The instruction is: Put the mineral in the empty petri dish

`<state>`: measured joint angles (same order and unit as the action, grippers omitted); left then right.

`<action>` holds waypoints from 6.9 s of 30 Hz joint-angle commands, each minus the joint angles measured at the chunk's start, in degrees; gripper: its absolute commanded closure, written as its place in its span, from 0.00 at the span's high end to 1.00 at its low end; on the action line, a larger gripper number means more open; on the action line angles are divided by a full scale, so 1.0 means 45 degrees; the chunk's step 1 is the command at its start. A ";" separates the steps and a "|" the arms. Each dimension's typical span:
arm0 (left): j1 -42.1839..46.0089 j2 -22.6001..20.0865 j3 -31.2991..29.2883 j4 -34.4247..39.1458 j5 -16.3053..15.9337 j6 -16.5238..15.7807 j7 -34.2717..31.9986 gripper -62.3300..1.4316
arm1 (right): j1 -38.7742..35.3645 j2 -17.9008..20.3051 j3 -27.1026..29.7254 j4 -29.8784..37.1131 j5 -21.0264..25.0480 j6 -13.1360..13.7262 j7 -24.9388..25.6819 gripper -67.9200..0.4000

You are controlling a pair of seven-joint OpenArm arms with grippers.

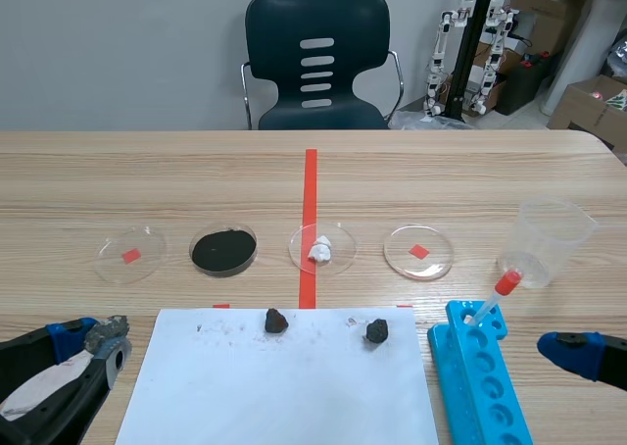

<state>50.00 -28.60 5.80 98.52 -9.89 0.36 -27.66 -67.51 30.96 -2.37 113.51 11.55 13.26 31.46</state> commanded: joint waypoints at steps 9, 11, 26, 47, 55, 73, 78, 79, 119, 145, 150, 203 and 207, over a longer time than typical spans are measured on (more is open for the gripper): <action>0.0136 0.0000 -0.0107 0.0359 0.0010 0.0029 -0.0204 0.11 | 0.0010 -0.0010 0.0034 0.0311 0.0097 0.0010 0.0194 1.00; 0.0136 0.0000 -0.0107 0.0359 0.0010 0.0029 -0.0185 0.11 | 0.0010 -0.0010 0.0034 0.0311 0.0097 0.0010 0.0194 1.00; 0.0136 0.0000 -0.0107 0.0359 0.0010 0.0029 -0.0073 0.11 | 0.0010 -0.0010 0.0034 0.0311 0.0097 0.0010 0.0194 1.00; -0.4269 0.1729 -0.0083 0.0155 -0.1583 0.0087 0.8034 0.11 | 0.0010 -0.0005 0.0034 0.0311 0.0097 0.0015 0.0194 1.00; -0.8893 0.3123 -0.0083 -0.3021 -0.1904 0.1141 1.0438 0.11 | 0.0010 -0.0005 0.0034 0.0311 0.0097 0.0015 0.0194 1.00; -1.3925 0.4163 -0.0767 -0.9224 -0.1219 0.1248 1.0423 0.11 | 0.0010 -0.0010 0.0034 0.0311 0.0097 0.0010 0.0194 1.00; -1.4304 0.4250 -0.1001 -1.0127 -0.1175 0.1287 1.0346 0.11 | 0.0010 -0.0010 0.0034 0.0311 0.0097 0.0010 0.0194 1.00; -1.4333 0.4265 -0.1001 -1.0268 -0.1175 0.1292 1.0336 0.11 | 0.0010 -0.0010 0.0034 0.0311 0.0097 0.0010 0.0194 1.00; -1.4756 0.4512 -0.0996 -1.1744 -0.0889 0.2118 0.8811 0.11 | 0.0010 -0.0005 0.0034 0.0311 0.0097 0.0015 0.0194 1.00; -1.5169 0.4512 -0.0986 -1.2672 -0.0894 0.2079 0.8723 0.38 | 0.0010 -0.0005 0.0034 0.0311 0.0097 0.0010 0.0194 1.00; -1.5169 0.4512 -0.0986 -1.2672 -0.0894 0.2079 0.8714 0.57 | 0.0010 -0.0005 0.0034 0.0311 0.0097 0.0010 0.0194 1.00; -1.5169 0.4503 -0.0986 -1.2667 -0.0894 0.1987 0.8374 1.00 | 0.0010 -0.0005 0.0034 0.0311 0.0097 0.0010 0.0194 1.00; -1.5169 0.4503 -0.0986 -1.2667 -0.0894 0.1991 0.8383 1.00 | 0.0010 -0.0005 0.0034 0.0311 0.0097 0.0010 0.0194 1.00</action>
<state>-17.30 -8.08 1.37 40.69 -13.96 9.41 10.83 -67.48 30.96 -2.37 113.51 11.55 13.26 31.46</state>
